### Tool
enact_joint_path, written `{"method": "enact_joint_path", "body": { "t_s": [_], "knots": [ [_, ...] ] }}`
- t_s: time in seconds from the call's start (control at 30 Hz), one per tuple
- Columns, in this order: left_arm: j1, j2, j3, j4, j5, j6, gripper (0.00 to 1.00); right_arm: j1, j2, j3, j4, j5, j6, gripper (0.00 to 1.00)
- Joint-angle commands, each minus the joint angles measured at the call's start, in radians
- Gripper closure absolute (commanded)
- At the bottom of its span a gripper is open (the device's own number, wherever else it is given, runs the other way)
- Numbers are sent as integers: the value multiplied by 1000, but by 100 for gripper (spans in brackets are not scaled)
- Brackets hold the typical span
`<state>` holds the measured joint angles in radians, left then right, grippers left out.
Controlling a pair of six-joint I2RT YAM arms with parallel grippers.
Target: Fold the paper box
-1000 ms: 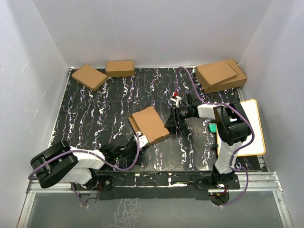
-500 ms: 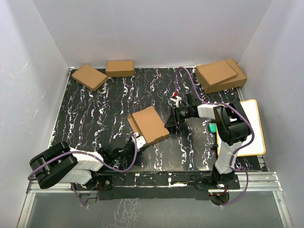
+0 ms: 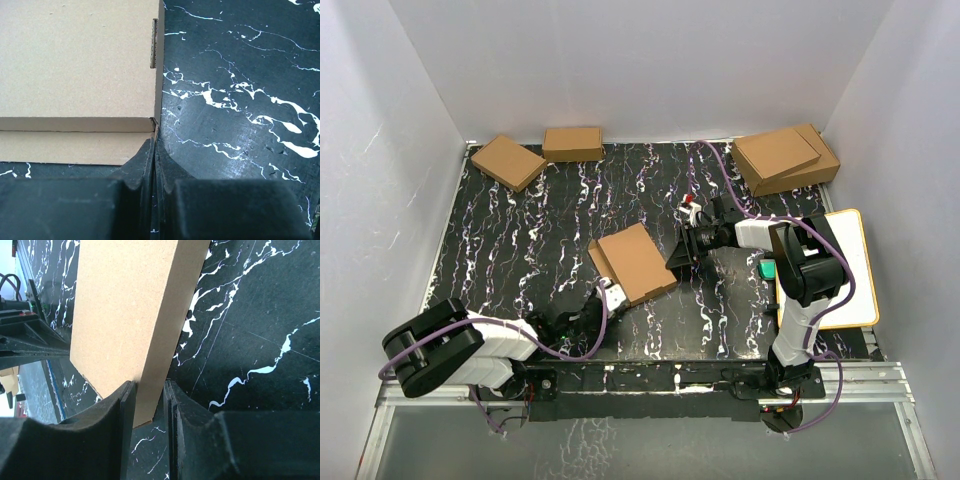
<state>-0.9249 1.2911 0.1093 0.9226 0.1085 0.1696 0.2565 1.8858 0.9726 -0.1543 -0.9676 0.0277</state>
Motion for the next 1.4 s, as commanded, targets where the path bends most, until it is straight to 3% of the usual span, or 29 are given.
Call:
{"method": "enact_joint_path", "body": {
  "t_s": [0.0,0.7,1.37],
  "knots": [
    [-2,-23,31,0,-22,-30,100,12,22,19,4,54,-38,68],
    [-2,-19,139,-150,-73,-111,100,38,20,26,-11,19,-58,68],
    [1,-10,162,-163,-107,-189,100,61,30,35,-30,12,-82,69]
  ]
}}
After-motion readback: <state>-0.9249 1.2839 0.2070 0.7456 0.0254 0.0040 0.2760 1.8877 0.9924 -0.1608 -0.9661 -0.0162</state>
